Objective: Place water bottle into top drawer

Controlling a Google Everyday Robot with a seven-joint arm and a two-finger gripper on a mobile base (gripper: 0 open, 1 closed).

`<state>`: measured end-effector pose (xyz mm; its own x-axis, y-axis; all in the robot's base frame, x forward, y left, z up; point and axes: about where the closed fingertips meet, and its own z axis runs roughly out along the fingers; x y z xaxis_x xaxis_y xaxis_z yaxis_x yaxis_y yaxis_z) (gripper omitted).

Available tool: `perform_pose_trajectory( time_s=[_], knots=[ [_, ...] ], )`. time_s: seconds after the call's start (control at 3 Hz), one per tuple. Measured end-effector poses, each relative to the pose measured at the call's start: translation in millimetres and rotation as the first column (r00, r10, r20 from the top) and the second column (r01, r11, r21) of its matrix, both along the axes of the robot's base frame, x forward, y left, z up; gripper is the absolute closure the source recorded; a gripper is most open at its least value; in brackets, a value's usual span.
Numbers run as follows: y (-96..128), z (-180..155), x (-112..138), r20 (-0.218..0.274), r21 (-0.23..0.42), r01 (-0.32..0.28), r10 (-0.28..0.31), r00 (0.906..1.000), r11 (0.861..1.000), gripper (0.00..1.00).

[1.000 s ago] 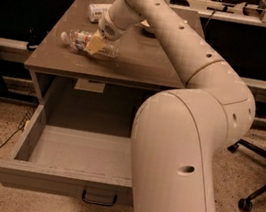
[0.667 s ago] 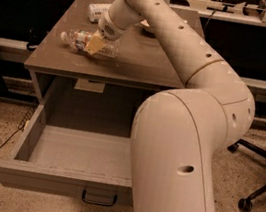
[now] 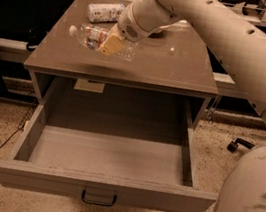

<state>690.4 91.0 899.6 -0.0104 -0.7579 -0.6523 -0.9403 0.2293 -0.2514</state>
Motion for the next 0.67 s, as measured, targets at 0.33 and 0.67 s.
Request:
perform_pose_trajectory(
  time_s=[0.33,0.67],
  knots=[
    [1,0,-1,0.001,0.001,-0.003,0.003,1.0,1.0,1.0],
    [-10,-6,-17,-0.021,0.006,0.018,-0.017,0.9996,1.0,1.0]
  ],
)
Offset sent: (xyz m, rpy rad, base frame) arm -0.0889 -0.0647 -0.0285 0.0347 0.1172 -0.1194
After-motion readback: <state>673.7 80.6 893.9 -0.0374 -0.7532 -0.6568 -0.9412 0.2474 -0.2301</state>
